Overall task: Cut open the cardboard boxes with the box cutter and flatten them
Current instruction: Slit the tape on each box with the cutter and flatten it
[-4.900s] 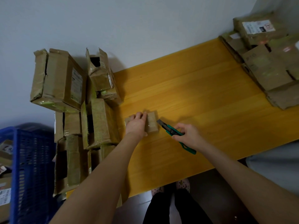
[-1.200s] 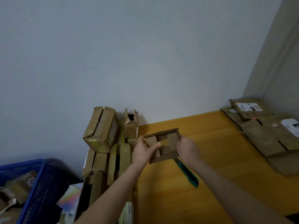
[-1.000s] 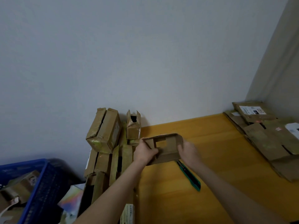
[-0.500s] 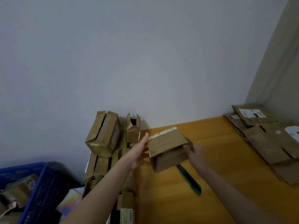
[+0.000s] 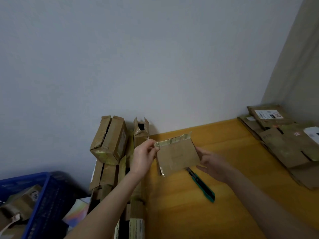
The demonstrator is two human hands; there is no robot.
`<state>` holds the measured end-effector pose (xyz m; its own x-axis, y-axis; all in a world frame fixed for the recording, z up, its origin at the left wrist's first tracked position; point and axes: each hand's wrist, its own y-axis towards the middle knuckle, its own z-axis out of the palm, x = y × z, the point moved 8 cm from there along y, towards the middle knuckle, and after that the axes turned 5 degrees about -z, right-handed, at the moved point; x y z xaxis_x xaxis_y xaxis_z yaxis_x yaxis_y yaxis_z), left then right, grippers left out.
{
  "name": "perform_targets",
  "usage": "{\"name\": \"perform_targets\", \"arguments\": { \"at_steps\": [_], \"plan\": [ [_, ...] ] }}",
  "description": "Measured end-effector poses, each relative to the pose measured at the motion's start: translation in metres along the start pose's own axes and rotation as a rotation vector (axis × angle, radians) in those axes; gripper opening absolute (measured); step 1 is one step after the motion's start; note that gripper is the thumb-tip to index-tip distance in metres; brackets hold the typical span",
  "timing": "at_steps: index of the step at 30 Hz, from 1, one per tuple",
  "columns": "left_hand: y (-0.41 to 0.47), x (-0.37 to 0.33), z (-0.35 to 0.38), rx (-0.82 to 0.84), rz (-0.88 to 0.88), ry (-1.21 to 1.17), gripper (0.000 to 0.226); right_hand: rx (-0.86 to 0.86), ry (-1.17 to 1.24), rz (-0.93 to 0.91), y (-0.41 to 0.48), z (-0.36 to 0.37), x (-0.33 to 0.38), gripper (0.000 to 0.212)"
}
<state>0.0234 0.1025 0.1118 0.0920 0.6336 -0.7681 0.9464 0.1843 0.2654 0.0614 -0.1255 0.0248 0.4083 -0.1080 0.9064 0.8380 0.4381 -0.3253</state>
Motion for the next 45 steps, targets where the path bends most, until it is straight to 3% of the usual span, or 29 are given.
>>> {"name": "perform_targets", "arguments": {
  "at_steps": [3,5,8,13,15,18,20,22,25,29,36,38,41,43,45],
  "plan": [
    [-0.009,-0.019,-0.004,-0.057,0.294,0.193,0.014,0.041,0.129,0.081,0.001,-0.009,-0.007,0.049],
    [-0.016,-0.033,-0.002,-0.076,0.450,0.304,0.012,-0.013,0.052,0.154,-0.002,-0.014,-0.013,0.042],
    [-0.030,-0.055,0.016,-0.022,0.654,0.421,0.013,-0.006,-0.200,0.220,-0.005,0.003,-0.015,0.057],
    [-0.041,-0.062,0.037,0.068,0.720,0.464,0.010,-0.220,-0.494,0.117,-0.002,0.010,0.001,0.030],
    [-0.037,-0.052,0.033,0.087,0.630,0.399,0.011,-0.337,-0.511,0.088,-0.002,0.003,0.005,0.023],
    [-0.026,-0.025,0.029,0.209,0.263,0.201,0.030,-0.466,-0.407,0.006,-0.003,-0.006,0.009,0.021],
    [-0.021,-0.004,0.031,0.225,-0.021,0.122,0.038,-0.492,-0.500,-0.044,-0.002,-0.006,0.010,0.024],
    [-0.015,0.014,0.031,0.132,-0.258,0.064,0.048,-0.503,-0.664,-0.110,-0.002,0.001,0.012,0.032],
    [-0.010,0.027,0.041,0.152,-0.454,0.155,0.080,-0.487,-0.755,-0.230,-0.006,0.019,0.014,0.035],
    [-0.012,0.038,0.044,0.188,-0.564,0.301,0.053,-0.429,-0.737,-0.278,-0.007,0.030,0.012,0.034],
    [-0.021,0.017,0.045,0.358,-0.497,-0.257,0.031,-0.491,-0.183,-0.154,-0.008,-0.008,-0.003,0.020],
    [-0.021,0.024,0.042,0.367,-0.517,-0.293,0.038,-0.471,0.026,-0.102,-0.005,-0.013,-0.006,0.020],
    [-0.023,0.037,0.038,0.367,-0.552,-0.316,0.050,-0.315,0.262,-0.015,-0.002,-0.009,-0.008,0.045],
    [-0.024,0.045,0.037,0.381,-0.564,-0.285,0.063,-0.222,0.329,0.062,-0.001,-0.010,-0.011,0.064],
    [-0.024,0.046,0.039,0.420,-0.551,-0.236,0.065,-0.229,0.295,0.115,-0.001,-0.013,-0.013,0.061]
  ]
}}
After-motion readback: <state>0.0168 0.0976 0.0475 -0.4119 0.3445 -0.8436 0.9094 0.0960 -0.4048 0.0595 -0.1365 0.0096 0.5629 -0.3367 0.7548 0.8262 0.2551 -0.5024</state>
